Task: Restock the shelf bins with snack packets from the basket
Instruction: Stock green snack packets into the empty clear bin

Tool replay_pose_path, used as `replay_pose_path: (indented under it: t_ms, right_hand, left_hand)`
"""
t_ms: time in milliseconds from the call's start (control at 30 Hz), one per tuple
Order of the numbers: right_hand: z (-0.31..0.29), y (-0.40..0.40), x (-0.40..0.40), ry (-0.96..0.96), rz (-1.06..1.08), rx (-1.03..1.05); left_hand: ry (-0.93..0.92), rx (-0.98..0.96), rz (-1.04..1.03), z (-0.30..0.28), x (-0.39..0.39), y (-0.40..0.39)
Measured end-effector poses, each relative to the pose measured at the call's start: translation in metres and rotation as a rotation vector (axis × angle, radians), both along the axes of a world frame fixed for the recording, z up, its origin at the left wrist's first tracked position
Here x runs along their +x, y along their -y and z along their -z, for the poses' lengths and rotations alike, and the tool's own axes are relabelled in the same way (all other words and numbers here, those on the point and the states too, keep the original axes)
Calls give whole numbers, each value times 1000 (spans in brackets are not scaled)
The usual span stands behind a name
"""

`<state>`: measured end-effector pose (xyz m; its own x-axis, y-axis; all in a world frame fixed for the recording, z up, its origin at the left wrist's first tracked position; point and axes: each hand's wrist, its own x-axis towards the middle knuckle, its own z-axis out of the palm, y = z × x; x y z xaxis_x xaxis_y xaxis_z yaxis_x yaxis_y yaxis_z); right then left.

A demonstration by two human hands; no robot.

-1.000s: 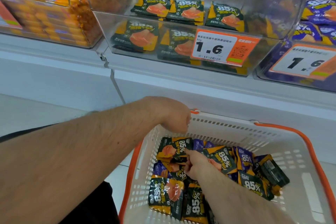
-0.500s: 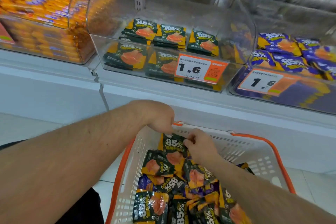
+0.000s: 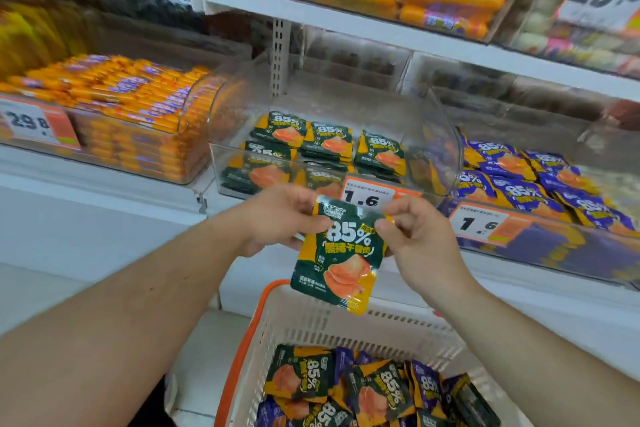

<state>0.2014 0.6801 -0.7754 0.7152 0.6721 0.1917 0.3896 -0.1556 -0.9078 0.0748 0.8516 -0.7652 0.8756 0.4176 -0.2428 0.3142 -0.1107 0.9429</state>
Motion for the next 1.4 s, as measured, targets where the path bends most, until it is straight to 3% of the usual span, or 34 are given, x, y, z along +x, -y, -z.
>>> replay_pose_path:
  t_ms: [167,233,300,367,500,800,933,1000,1300,1400]
  right_hand:
    - [-28,-2,-14,143,-71,62]
    - [-45,-14,-10,188,-38,88]
    - [-66,-32,3,192,39,139]
    - [-84,-54,23,169,134,171]
    - [-83,-96,59,67,185,49]
    - [-42,-142,79,-107,106,-358]
    - [-42,-141,81,161,-28,-682]
    - [-44,-143,79,231,-46,-750]
    - [-46,-144,64,303,-92,-932]
    - [-48,-144,64,325,-89,-999]
  left_hand:
    - [314,-121,-149,-15,-1,-6]
    - [416,-78,-282,-23,0,-7]
    - [483,194,-525,-30,-2,-11]
    - [434,512,-668,-32,-6,-19]
    - [62,847,-607,-29,-8,-28]
    - [-11,883,-578,-21,-7,-20]
    - [-28,932,-564,-15,-6,-16]
    - [-25,954,-562,-14,-5,-13]
    - [-40,976,-530,-11,-4,-12]
    - [66,993,-550,-6,-3,-8]
